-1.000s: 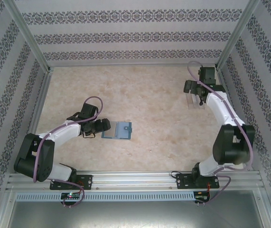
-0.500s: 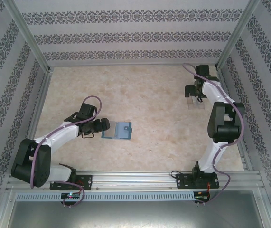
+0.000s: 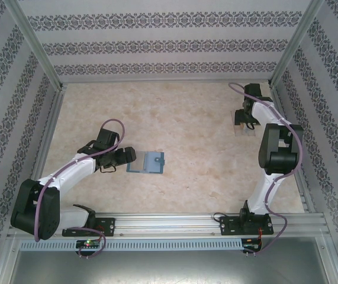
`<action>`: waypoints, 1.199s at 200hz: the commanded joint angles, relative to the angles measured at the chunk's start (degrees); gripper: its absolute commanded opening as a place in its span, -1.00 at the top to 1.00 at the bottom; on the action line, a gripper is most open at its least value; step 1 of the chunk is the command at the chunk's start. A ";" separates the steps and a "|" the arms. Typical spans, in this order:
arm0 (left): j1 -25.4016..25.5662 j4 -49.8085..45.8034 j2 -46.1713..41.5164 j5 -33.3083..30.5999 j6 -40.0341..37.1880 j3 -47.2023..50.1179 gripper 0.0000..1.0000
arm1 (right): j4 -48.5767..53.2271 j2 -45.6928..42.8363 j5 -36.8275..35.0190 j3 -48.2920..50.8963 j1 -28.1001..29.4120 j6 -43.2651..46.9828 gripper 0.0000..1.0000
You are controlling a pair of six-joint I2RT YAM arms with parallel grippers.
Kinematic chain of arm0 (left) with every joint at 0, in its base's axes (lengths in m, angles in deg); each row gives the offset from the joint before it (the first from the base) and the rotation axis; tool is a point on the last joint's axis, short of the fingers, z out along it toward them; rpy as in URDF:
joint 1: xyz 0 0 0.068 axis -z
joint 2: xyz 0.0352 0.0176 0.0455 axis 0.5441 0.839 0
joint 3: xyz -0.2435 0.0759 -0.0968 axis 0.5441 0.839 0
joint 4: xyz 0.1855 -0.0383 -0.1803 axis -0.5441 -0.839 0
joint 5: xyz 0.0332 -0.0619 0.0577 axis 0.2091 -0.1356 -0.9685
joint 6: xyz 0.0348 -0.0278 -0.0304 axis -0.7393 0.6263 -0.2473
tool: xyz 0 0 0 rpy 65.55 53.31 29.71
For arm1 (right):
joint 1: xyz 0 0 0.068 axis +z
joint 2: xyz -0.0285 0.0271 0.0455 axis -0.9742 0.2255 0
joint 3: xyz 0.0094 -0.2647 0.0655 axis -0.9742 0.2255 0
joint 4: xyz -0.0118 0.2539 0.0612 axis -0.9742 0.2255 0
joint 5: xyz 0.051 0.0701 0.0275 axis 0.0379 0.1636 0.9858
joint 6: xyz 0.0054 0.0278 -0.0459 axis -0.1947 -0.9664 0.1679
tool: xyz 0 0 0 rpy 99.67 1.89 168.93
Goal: Put the credit cards into the card holder
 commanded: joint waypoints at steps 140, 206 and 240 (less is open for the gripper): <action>0.38 -1.04 0.10 0.39 0.77 -1.00 -0.76 | -1.02 -3.51 -5.80 1.60 -0.83 -1.70 -0.10; 0.39 -0.56 0.28 1.26 0.22 -0.37 -0.76 | -0.55 -4.22 -3.61 1.50 -0.83 -1.56 0.44; 0.39 -0.94 0.86 1.68 0.14 -0.71 -0.76 | 1.04 -4.26 -3.25 0.73 -0.75 -1.02 0.77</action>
